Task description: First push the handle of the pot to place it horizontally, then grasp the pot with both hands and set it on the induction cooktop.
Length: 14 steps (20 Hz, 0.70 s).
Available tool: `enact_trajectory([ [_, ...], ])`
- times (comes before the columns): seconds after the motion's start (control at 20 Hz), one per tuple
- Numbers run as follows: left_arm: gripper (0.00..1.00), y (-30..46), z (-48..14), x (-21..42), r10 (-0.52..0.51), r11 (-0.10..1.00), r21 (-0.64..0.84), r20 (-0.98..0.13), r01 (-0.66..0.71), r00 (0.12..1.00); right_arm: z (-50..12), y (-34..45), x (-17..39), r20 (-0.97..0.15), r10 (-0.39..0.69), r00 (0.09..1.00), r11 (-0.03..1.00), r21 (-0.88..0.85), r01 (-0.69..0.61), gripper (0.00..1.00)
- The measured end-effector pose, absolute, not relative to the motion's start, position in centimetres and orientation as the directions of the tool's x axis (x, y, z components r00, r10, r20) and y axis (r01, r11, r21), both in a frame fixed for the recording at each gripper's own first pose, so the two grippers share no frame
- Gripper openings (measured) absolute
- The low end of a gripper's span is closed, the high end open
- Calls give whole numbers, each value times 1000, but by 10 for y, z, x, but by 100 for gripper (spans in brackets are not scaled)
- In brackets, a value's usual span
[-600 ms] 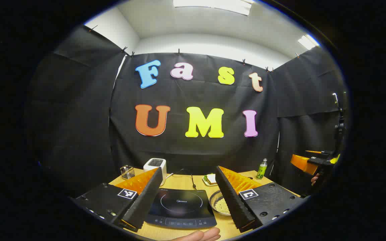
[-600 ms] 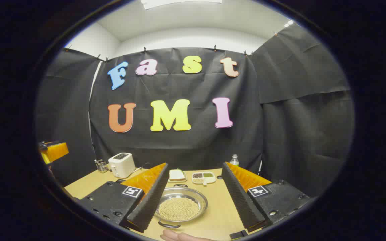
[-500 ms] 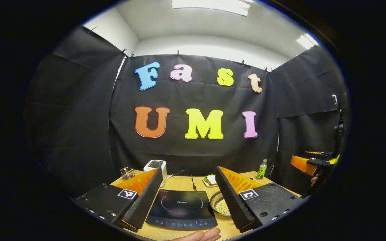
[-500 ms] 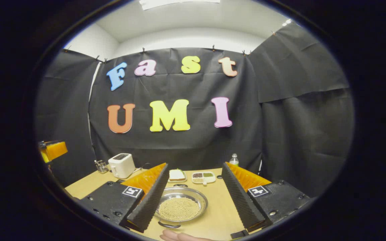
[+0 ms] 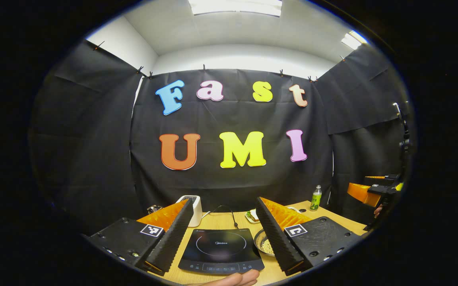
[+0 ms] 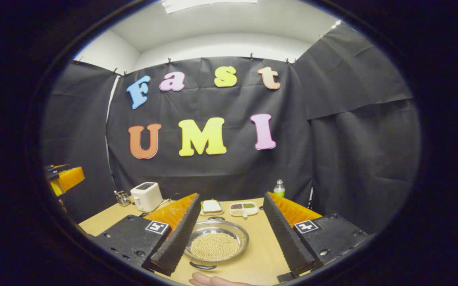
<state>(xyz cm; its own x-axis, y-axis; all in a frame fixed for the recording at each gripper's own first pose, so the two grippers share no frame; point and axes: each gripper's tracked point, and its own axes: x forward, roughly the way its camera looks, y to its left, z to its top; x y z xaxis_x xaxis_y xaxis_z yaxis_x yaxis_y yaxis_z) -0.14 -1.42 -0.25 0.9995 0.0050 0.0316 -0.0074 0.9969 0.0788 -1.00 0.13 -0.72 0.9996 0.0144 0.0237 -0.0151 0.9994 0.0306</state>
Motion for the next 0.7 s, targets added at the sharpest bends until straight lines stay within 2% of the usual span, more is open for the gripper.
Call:
enact_trajectory([
  [0.25, 95, -17, -4, -3, -2, 998, 69, 36, 0, 999, -5, 4, -15, 42, 20, 999, 1000, 12, -20, 96],
  [0.3, 95, -18, -3, -3, -3, 997, 74, 37, 0, 999, -5, 6, -15, 42, 27, 999, 1000, 10, -28, 100],
  [0.35, 95, -17, -5, -3, -3, 997, 80, 36, 1, 999, -5, 10, -15, 42, 37, 998, 999, 8, -38, 96],
  [0.4, 95, -18, -7, -4, -4, 997, 83, 34, 1, 999, -6, 13, -14, 40, 45, 998, 999, 9, -45, 100],
  [0.45, 95, -19, -8, -6, -6, 996, 84, 32, 3, 999, -8, 16, -11, 35, 51, 998, 999, 12, -52, 96],
  [0.7, 95, -20, -15, -8, -19, 996, 82, 30, 17, 999, -27, 28, 15, -6, 53, 999, 998, -28, -54, 96],
])
